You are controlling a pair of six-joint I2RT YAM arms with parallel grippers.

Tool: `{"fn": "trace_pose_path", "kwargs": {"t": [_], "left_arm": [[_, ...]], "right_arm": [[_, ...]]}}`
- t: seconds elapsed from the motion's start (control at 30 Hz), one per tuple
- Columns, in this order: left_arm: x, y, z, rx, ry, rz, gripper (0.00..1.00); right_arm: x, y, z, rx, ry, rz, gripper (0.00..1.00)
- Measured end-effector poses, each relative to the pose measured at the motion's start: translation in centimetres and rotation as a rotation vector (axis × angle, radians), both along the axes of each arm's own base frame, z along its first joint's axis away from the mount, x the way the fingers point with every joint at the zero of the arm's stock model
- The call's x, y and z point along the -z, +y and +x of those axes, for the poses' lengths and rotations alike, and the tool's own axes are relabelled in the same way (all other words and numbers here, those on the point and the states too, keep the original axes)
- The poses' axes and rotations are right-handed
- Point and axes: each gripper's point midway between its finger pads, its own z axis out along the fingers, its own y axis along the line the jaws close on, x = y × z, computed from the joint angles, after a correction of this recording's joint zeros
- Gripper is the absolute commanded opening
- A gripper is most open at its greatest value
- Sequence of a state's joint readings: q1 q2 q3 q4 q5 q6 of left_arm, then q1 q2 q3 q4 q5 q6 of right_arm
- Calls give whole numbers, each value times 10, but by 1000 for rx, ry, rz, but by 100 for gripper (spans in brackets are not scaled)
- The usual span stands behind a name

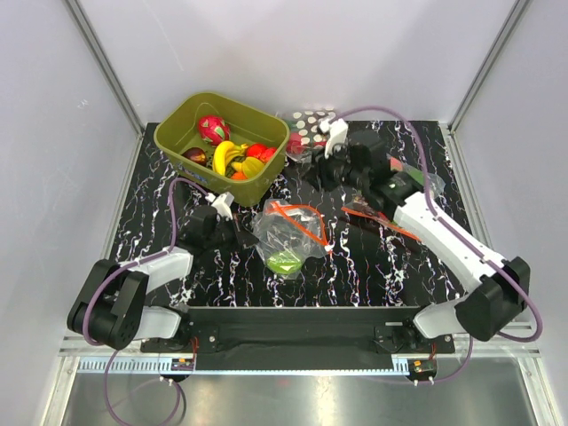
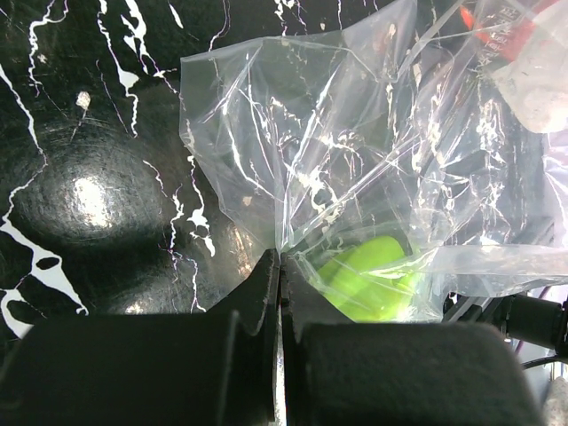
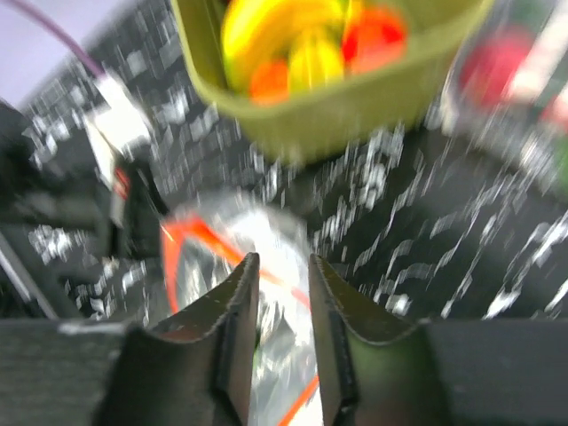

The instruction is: Open the zip-top bag and remove the fake food

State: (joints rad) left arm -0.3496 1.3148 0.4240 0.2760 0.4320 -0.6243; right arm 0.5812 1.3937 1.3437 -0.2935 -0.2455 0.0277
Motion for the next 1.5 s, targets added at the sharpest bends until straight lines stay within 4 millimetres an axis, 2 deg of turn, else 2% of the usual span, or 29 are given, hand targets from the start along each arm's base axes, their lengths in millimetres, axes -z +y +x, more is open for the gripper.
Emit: {"fn": "trace_pose_path", "kwargs": {"t": [0.2,0.3,0.57,0.7,0.97,1.2,1.27,1.3,1.33,1.37,1.5], "left_arm": [[1,1,0,-3,1,8,0],[2,2,1,-6,-1,12,0],[6,2,3,-11,10,21,0],[7,-2,12,-9,18,23,0],[-7,-23,32,34,-26,15,0],[-17,-41,45,73,-67,11,0],[-18,-43,48,80,-77,13,10],[-19,-44,50,84,-83,15,18],[-19,-44,51,88,-90,18,33],[-20,-44,51,91,-99,21,41],[-30,-41,53,86,-139,37,59]], "right_arm": [[99,4,-12,-26,255,-101,29],[126,11,-18,-66,338,-115,28],[157,28,-31,-172,454,-98,28],[177,35,-37,-215,516,-103,28],[208,50,-55,-269,589,-143,30],[222,52,-54,-258,578,-162,36],[226,51,-54,-247,579,-171,37],[229,49,-54,-239,579,-177,38],[232,48,-54,-231,577,-182,38],[234,47,-54,-226,576,-185,39],[244,41,-55,-192,584,-203,40]]}}
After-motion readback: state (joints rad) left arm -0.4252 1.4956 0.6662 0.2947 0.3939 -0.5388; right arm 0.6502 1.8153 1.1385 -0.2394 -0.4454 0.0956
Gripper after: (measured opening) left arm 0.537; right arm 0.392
